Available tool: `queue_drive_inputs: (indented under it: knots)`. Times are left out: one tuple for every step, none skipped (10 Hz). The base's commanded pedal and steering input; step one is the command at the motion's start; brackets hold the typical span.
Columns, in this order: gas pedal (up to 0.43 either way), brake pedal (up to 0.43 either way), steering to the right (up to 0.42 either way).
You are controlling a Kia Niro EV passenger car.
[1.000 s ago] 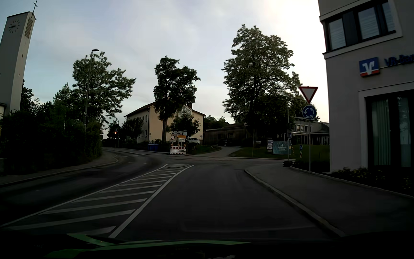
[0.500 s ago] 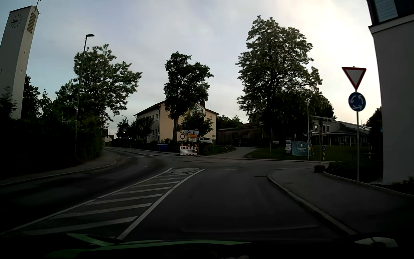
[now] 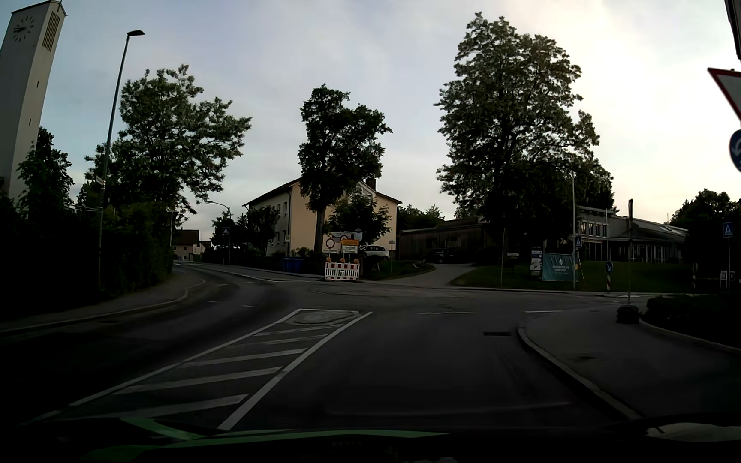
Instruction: Follow the waypoints while adhering to traffic rules and regulations
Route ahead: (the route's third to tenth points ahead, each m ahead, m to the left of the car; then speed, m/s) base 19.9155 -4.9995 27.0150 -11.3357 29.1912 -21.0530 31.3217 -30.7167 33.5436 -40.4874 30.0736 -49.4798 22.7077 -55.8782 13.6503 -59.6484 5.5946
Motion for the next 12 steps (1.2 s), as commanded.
queue_drive_inputs:
  knots:
    - [0.047, 0.000, -0.010]
    - [0.079, 0.000, -0.005]
    - [0.079, 0.000, 0.000]
    - [0.079, 0.000, 0.003]
    - [0.079, 0.000, 0.009]
    - [0.079, 0.000, 0.016]
    - [0.087, 0.000, 0.023]
    - [0.110, 0.000, 0.029]
    - [0.130, 0.000, 0.038]
    - [0.130, 0.000, 0.047]
    - [0.130, 0.000, 0.056]
    - [0.118, 0.000, 0.069]
